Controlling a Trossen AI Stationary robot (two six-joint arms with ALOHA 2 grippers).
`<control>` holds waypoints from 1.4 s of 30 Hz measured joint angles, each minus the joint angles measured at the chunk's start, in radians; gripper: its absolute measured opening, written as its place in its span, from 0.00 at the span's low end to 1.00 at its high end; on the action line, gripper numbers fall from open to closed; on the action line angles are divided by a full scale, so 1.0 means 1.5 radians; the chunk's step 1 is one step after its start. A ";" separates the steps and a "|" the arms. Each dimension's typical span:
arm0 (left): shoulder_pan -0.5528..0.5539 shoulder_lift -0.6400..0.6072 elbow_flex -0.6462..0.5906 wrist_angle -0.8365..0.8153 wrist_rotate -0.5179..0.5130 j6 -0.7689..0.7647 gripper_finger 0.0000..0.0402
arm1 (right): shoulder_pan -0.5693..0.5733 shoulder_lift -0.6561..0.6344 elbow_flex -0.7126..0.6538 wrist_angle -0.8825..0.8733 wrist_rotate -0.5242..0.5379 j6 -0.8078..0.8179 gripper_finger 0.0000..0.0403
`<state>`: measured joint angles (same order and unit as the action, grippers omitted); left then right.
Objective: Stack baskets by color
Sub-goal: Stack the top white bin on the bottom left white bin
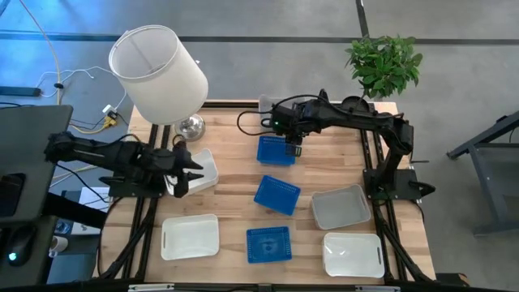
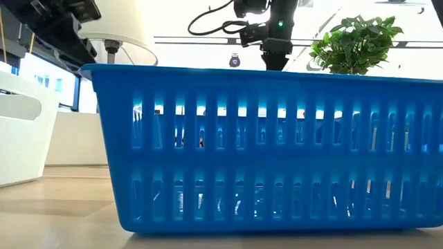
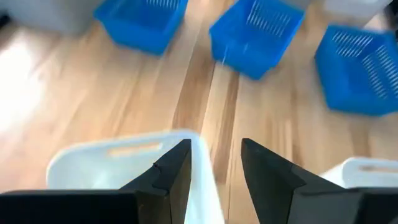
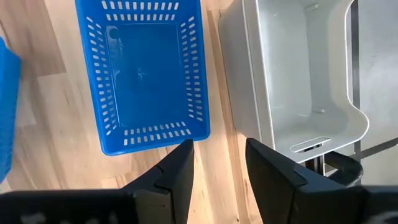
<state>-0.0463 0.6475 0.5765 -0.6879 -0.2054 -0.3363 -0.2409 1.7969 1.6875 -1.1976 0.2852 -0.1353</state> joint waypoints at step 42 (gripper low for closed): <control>-0.030 0.349 0.033 -0.087 0.094 -0.110 0.02 | 0.000 0.000 0.000 -0.007 -0.003 0.010 0.32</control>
<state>-0.0921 1.1709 0.6266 -0.8190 -0.0649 -0.5020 -0.2413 1.7969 1.6871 -1.2076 0.2813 -0.1200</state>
